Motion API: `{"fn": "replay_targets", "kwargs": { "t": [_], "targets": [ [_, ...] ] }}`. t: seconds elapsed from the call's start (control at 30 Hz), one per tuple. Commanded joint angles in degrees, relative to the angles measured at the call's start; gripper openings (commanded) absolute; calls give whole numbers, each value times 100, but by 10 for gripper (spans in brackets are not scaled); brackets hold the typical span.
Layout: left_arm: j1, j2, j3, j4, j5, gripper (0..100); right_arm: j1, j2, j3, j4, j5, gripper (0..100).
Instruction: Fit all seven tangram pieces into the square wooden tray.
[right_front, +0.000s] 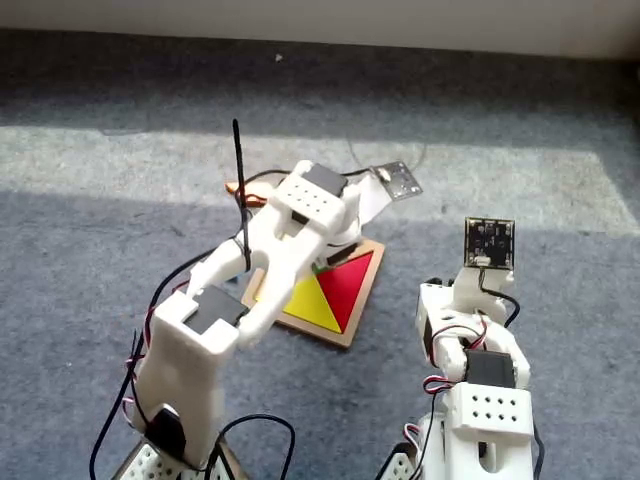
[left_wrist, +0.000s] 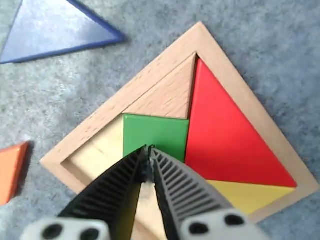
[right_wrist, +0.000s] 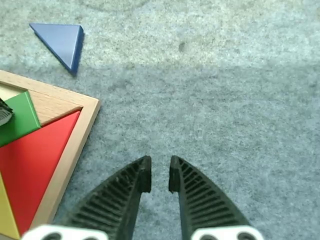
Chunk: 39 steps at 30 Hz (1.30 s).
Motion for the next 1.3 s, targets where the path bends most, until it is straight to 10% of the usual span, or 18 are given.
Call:
{"fn": "replay_targets", "kwargs": {
  "t": [0.0,0.6,0.87,1.27],
  "targets": [
    [-259,-356,-857,730,79,31,75,-84,-22,-119,70,77],
    [-1798,-1112,-2633,2189,738,5,75,-84,-22,-119,70,77],
    [-2088,-2580,-514,2119,765,5,75,-84,-22,-119,70,77],
    [-2396,-4268,2651,-360,1178,130,66,-84,-22,-119,70,77]
  ]
}}
